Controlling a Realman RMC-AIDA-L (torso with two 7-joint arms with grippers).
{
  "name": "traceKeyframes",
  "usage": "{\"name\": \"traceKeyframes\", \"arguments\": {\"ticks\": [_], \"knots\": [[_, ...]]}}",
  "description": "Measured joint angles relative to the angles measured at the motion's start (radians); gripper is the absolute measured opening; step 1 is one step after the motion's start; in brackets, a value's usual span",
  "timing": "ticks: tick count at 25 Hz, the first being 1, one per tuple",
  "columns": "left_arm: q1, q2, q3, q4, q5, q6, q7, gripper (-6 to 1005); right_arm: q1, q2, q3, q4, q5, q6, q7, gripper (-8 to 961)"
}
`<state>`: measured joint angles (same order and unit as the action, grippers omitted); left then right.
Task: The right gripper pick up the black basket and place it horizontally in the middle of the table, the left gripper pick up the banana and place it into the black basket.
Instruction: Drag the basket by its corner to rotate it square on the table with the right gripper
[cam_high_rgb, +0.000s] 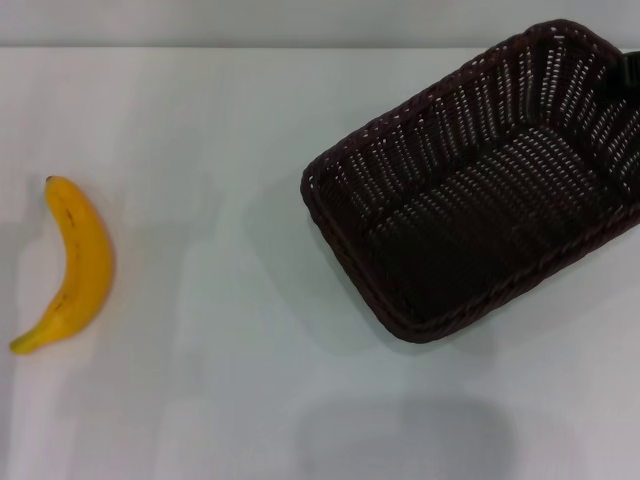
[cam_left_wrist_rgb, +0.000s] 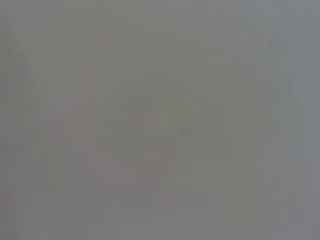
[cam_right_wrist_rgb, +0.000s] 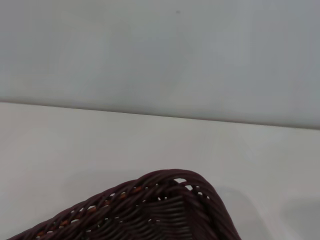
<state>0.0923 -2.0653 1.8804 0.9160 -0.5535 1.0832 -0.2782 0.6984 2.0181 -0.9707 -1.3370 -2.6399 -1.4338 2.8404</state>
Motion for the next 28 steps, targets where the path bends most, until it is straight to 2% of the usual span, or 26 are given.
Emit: {"name": "traceKeyframes", "arguments": {"ticks": [6, 12, 19, 28], "knots": [[-0.016, 0.001, 0.0, -0.014, 0.0, 0.0, -0.005, 878, -0.021, 0.0, 0.017, 0.014, 0.016, 0.017, 0.001, 179], [-0.024, 0.001, 0.0, -0.014, 0.0, 0.0, -0.007, 878, -0.057, 0.001, 0.049, 0.056, 0.113, 0.055, 0.001, 174], [-0.031, 0.001, 0.0, -0.015, 0.0, -0.009, -0.007, 878, -0.1, 0.006, 0.038, 0.09, 0.235, 0.115, 0.0, 173], [-0.037, 0.01, -0.01, -0.026, 0.002, -0.009, -0.042, 878, -0.17, 0.011, -0.084, 0.12, 0.408, 0.221, 0.0, 173]]}}
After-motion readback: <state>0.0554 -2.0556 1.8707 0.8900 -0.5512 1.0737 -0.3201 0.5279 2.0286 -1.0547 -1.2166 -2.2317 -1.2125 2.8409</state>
